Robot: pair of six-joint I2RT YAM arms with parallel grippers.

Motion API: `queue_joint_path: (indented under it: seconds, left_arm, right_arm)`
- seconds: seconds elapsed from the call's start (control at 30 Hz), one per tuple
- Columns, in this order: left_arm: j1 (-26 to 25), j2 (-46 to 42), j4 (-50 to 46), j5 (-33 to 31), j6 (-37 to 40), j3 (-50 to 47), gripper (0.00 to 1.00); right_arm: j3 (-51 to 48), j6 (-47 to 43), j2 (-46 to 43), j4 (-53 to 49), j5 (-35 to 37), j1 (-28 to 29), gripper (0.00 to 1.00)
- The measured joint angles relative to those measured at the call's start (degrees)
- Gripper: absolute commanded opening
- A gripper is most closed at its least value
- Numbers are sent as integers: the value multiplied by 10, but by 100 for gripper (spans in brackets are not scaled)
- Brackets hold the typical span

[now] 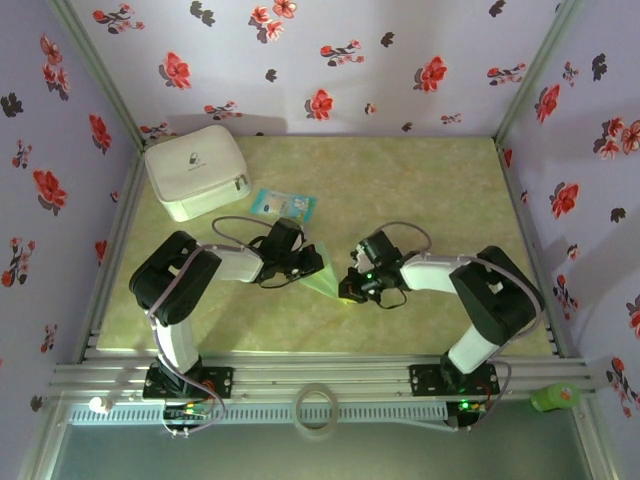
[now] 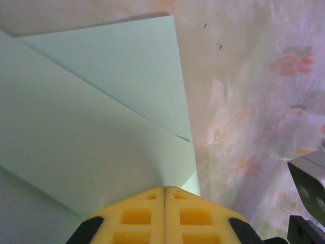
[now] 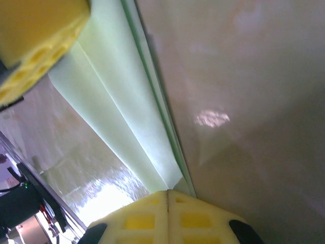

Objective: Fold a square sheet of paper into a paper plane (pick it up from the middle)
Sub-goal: Fourth fold the wing at the center of the table.

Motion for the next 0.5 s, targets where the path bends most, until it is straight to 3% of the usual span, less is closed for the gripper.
queue_joint_path:
  seconds: [0.5]
  left_arm:
    - [5, -2, 2, 2, -2, -4, 6]
  right_arm:
    - [-21, 14, -122, -56, 3, 0, 7]
